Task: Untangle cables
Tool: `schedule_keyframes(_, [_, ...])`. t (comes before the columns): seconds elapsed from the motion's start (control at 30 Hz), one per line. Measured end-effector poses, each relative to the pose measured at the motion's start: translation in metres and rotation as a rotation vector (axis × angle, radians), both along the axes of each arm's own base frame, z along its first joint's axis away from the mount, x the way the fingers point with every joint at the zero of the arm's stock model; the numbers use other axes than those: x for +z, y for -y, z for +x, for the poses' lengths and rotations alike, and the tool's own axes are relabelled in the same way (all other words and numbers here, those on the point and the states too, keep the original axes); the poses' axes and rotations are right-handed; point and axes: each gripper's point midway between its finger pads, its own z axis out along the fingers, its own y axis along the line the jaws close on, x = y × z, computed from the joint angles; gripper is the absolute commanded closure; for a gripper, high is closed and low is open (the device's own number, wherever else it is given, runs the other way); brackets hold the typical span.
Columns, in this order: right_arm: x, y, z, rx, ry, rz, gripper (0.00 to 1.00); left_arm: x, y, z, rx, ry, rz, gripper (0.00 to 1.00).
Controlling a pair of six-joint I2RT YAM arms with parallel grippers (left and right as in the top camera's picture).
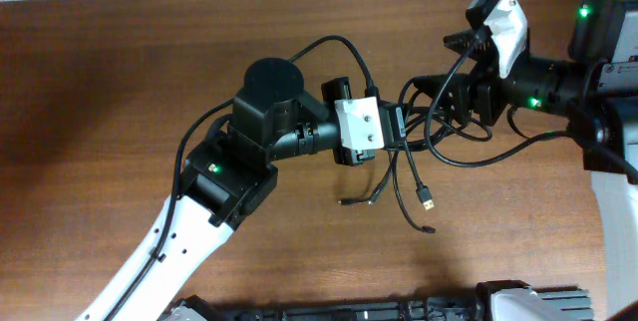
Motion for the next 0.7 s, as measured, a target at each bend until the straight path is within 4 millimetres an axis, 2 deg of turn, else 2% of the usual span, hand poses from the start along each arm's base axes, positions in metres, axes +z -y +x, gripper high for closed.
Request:
schedule_keyframes(0.2, [-0.001,0.0,0.0,-0.004,-0.008,0.0,0.26,0.004,-0.002,0.008,0.04,0.024,-0.007,1.0])
schedule_keyframes(0.4, [-0.002,0.0,-0.001,-0.005,-0.013,-0.001,0.26,0.014,-0.013,0.026,0.103,0.033,-0.045,1.0])
schedule_keyframes(0.53, [-0.002,0.0,-0.001,-0.004,-0.015,-0.001,0.26,0.019,-0.012,0.026,0.096,0.041,-0.064,1.0])
schedule_keyframes(0.6, [-0.002,0.0,-0.001,-0.004,-0.015,-0.001,0.26,0.022,-0.01,0.018,0.051,0.037,-0.078,1.0])
schedule_keyframes(0.63, [-0.002,0.0,-0.001,-0.004,-0.011,-0.001,0.31,0.023,-0.008,0.012,0.013,0.03,-0.085,1.0])
schedule_keyframes(0.7, [0.001,0.0,0.001,-0.003,0.004,-0.001,0.48,0.024,-0.006,0.002,-0.048,0.02,-0.095,1.0])
